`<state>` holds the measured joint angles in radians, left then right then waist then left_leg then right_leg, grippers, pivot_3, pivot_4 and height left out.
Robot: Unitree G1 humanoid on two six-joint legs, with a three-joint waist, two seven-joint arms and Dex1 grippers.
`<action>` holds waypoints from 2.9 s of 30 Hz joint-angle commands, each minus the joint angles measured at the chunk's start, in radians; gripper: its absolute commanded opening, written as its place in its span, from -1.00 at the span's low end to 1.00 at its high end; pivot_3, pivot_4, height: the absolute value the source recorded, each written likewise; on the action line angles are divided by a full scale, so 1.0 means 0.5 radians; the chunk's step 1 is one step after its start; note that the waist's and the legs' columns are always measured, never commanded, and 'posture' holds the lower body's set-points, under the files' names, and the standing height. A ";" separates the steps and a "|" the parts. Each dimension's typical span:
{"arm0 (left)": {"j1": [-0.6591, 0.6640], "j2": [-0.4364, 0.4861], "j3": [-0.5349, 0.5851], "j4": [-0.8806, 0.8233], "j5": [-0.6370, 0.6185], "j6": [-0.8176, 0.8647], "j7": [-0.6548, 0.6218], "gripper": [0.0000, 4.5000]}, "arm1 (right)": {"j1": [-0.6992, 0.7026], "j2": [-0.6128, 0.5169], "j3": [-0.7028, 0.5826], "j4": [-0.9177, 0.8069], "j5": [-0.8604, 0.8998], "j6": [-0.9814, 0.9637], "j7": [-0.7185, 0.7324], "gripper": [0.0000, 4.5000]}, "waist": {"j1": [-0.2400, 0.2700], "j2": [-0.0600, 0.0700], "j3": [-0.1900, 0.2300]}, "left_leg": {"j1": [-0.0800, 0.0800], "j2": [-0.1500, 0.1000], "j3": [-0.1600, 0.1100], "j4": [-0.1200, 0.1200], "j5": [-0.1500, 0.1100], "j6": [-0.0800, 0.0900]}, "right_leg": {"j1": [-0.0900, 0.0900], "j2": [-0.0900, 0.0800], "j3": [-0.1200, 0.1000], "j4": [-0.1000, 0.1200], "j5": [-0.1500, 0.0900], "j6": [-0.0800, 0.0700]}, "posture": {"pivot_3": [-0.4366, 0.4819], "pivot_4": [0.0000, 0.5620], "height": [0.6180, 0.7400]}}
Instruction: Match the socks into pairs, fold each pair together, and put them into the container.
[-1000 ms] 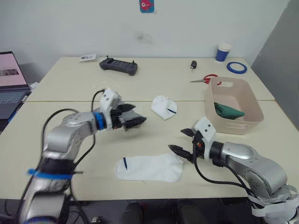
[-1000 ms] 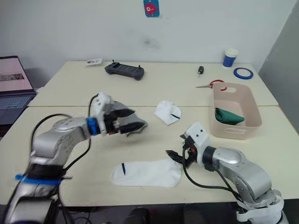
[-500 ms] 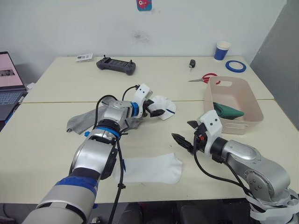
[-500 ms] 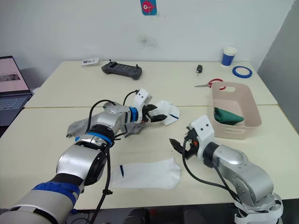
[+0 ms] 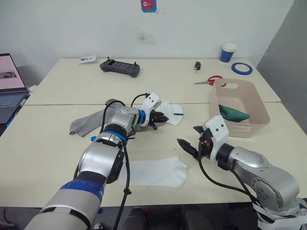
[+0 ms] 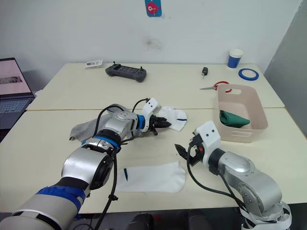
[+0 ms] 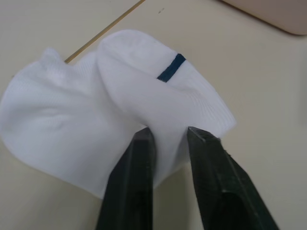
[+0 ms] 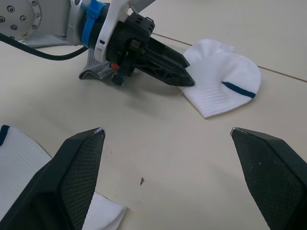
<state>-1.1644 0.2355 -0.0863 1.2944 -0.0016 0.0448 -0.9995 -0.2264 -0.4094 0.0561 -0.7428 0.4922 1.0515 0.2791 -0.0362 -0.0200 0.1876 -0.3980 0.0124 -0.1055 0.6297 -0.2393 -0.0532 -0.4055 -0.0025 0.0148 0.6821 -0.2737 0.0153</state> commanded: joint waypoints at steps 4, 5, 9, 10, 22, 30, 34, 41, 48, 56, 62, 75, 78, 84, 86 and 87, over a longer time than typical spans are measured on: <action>0.061 0.031 0.144 -0.243 -0.119 -0.091 -0.132 -0.99 | -0.003 -0.031 0.022 -0.025 -0.034 -0.101 0.025 1.00 | 0.000 0.000 0.000 | 0.000 0.000 0.000 0.000 0.000 0.000 | 0.000 0.000 0.000 0.000 0.000 0.000 | -0.05 -0.47 1.00; 0.081 0.038 0.149 -0.289 -0.127 -0.091 -0.160 -0.99 | -0.002 -0.032 0.024 -0.023 -0.036 -0.106 0.026 1.00 | 0.000 0.000 0.000 | 0.000 0.000 0.000 0.000 0.000 0.000 | 0.000 0.000 0.000 0.000 0.000 0.000 | -0.05 -0.47 1.00; 0.342 0.068 0.136 -0.768 -0.232 0.089 -0.319 -0.99 | 0.017 -0.044 0.031 -0.018 -0.048 -0.133 0.032 1.00 | -0.003 0.000 0.000 | 0.001 0.001 0.000 0.000 0.000 0.000 | 0.000 0.000 0.001 0.001 0.000 0.000 | -0.05 -0.47 1.00; 0.413 0.068 0.136 -0.896 -0.255 0.147 -0.308 -0.99 | 0.020 -0.044 0.032 -0.016 -0.052 -0.138 0.033 1.00 | -0.003 0.000 0.000 | 0.001 0.001 0.000 0.000 0.000 0.000 | 0.000 0.000 0.002 0.001 0.000 -0.001 | -0.05 -0.47 1.00; 1.502 0.091 0.009 -2.653 -0.476 1.027 0.118 -0.99 | 0.058 -0.082 0.061 0.004 -0.109 -0.200 0.067 1.00 | 0.009 0.002 -0.001 | 0.004 0.002 -0.002 0.001 0.002 -0.003 | 0.004 -0.001 0.003 0.002 0.001 -0.002 | -0.05 -0.47 1.00; 1.604 0.224 0.029 -2.835 -0.588 1.242 0.211 -0.45 | 0.055 -0.098 0.071 0.017 -0.124 -0.219 0.087 1.00 | 0.010 0.002 -0.002 | 0.005 0.002 0.000 0.000 0.002 -0.002 | 0.004 0.000 0.002 0.002 0.002 -0.001 | -0.05 -0.47 1.00; 1.466 0.215 0.175 -2.766 -0.739 1.441 0.316 0.09 | 0.060 -0.101 0.065 0.008 -0.131 -0.214 0.095 1.00 | 0.010 0.002 -0.002 | 0.005 0.002 0.000 0.000 0.002 -0.002 | 0.004 -0.001 0.002 0.001 0.002 -0.001 | -0.05 -0.47 1.00; 1.139 0.176 0.094 -2.459 -0.896 1.854 0.313 0.32 | 0.073 -0.144 0.087 -0.001 -0.152 -0.220 0.138 1.00 | 0.009 0.002 -0.002 | 0.004 0.001 0.000 0.000 0.002 -0.002 | 0.004 -0.001 0.002 0.000 0.002 -0.001 | -0.05 -0.47 1.00; 0.927 0.117 -0.077 -2.020 -0.736 1.652 0.317 0.32 | 0.134 -0.172 0.103 -0.056 -0.170 -0.221 0.141 1.00 | 0.008 0.002 -0.002 | 0.004 0.001 -0.001 0.000 0.002 -0.002 | 0.003 0.000 0.001 0.000 0.002 -0.001 | -0.05 -0.47 1.00; 0.904 0.051 -0.081 -2.002 -0.770 1.515 0.240 -0.47 | 0.161 -0.176 0.108 -0.077 -0.183 -0.222 0.140 1.00 | 0.009 0.002 -0.002 | 0.004 0.001 0.000 0.000 0.002 -0.003 | 0.003 0.000 0.002 0.000 0.002 -0.001 | -0.05 -0.47 1.00; 0.920 0.053 -0.084 -2.141 -0.797 1.493 0.196 -0.99 | 0.149 -0.184 0.113 -0.062 -0.194 -0.230 0.150 1.00 | 0.009 0.002 -0.002 | 0.004 0.001 0.000 0.000 0.002 -0.003 | 0.003 0.000 0.002 0.000 0.002 -0.001 | -0.05 -0.47 1.00; 0.796 -0.325 0.520 -2.629 -1.421 1.832 0.765 -0.99 | 0.108 -0.191 -0.065 -0.106 -0.100 -0.194 0.211 1.00 | 0.007 0.002 -0.002 | 0.004 0.001 0.000 0.001 0.002 -0.003 | 0.003 -0.001 0.003 0.000 0.002 0.000 | -0.05 -0.47 1.00; 0.824 -0.424 0.808 -2.636 -1.568 1.892 1.132 -0.99 | 0.106 -0.216 -0.077 -0.123 -0.073 -0.179 0.231 1.00 | 0.006 0.002 -0.002 | 0.005 0.001 0.000 0.001 0.002 -0.003 | 0.003 0.000 0.003 0.000 0.002 0.000 | -0.05 -0.47 1.00; 1.243 -0.487 1.088 -2.782 -1.634 1.913 1.642 -0.99 | 0.079 -0.274 -0.012 -0.073 -0.085 -0.214 0.261 1.00 | 0.010 0.002 -0.002 | 0.005 0.001 0.001 0.001 0.007 -0.012 | 0.003 -0.001 0.005 0.000 0.002 0.000 | -0.05 -0.47 1.00; 1.420 -0.460 1.061 -2.812 -1.547 1.814 1.672 -0.99 | 0.056 -0.279 0.049 -0.044 -0.111 -0.238 0.271 1.00 | 0.014 0.002 -0.002 | 0.004 0.001 0.000 0.001 0.008 -0.014 | 0.003 -0.001 0.004 0.000 0.002 0.000 | -0.05 -0.47 1.00; 1.499 -0.445 1.042 -2.827 -1.500 1.759 1.686 -0.99 | 0.042 -0.276 0.083 -0.028 -0.124 -0.251 0.274 1.00 | 0.014 0.002 -0.002 | 0.004 0.001 0.001 0.001 0.008 -0.014 | 0.003 -0.001 0.004 0.000 0.002 0.000 | -0.05 -0.47 1.00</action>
<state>-0.4371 0.0008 0.4561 -0.0632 -0.7789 0.9749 -0.1656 -0.1856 -0.5453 0.0771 -0.7520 0.4450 0.9605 0.4101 -0.0290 -0.0190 0.1866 -0.3960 0.0126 -0.1051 0.6301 -0.2350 -0.0608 -0.4038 -0.0031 0.0170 0.6820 -0.2726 0.0156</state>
